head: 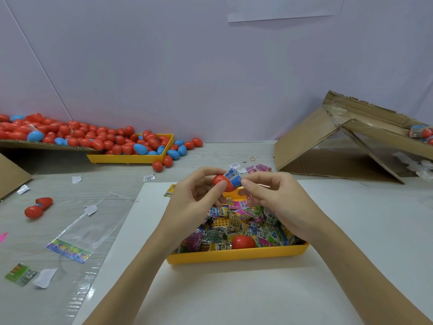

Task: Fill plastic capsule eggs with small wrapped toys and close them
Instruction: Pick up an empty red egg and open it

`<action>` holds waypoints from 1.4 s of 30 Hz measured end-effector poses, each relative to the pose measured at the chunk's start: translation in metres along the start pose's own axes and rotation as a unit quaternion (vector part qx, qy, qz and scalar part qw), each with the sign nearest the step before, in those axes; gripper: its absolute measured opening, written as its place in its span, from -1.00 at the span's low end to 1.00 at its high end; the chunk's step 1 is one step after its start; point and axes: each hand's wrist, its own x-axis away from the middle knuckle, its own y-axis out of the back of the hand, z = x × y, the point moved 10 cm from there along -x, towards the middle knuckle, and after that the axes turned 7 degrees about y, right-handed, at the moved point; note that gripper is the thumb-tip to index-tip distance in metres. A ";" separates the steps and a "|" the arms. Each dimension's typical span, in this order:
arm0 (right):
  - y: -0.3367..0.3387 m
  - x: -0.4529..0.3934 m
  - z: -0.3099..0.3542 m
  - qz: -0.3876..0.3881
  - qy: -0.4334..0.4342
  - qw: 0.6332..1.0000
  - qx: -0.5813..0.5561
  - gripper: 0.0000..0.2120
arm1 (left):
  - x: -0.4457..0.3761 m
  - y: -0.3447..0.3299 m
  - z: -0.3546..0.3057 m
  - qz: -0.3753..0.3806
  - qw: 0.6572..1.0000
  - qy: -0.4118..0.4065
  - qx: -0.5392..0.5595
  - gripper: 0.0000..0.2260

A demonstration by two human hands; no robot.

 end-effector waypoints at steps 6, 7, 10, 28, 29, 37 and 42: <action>-0.004 0.003 -0.012 -0.017 -0.058 0.992 -0.114 -0.76 | 0.002 0.002 -0.003 -0.026 0.999 -0.030 -0.012 -0.78; -0.004 0.003 -0.012 -0.022 -0.062 0.989 -0.130 -0.77 | 0.002 0.003 -0.004 -0.031 0.999 -0.036 -0.014 -0.78; -0.006 0.006 -0.013 -0.034 -0.065 0.985 -0.154 -0.77 | 0.003 0.002 -0.006 -0.038 0.998 -0.048 -0.020 -0.75; -0.025 0.010 0.000 0.000 -0.041 0.988 -0.146 -0.71 | 0.008 0.006 -0.017 -0.068 0.992 -0.107 -0.031 -0.76; -0.028 0.011 -0.002 0.001 -0.054 0.985 -0.167 -0.71 | 0.008 0.006 -0.017 -0.068 0.992 -0.105 -0.023 -0.75; -0.041 0.015 -0.010 0.048 -0.133 0.959 -0.247 -0.67 | 0.014 0.001 -0.034 -0.055 0.974 -0.171 -0.141 -0.61; -0.047 0.019 -0.019 0.061 -0.179 0.945 -0.267 -0.69 | 0.018 -0.002 -0.039 -0.084 0.911 -0.241 -0.323 -0.56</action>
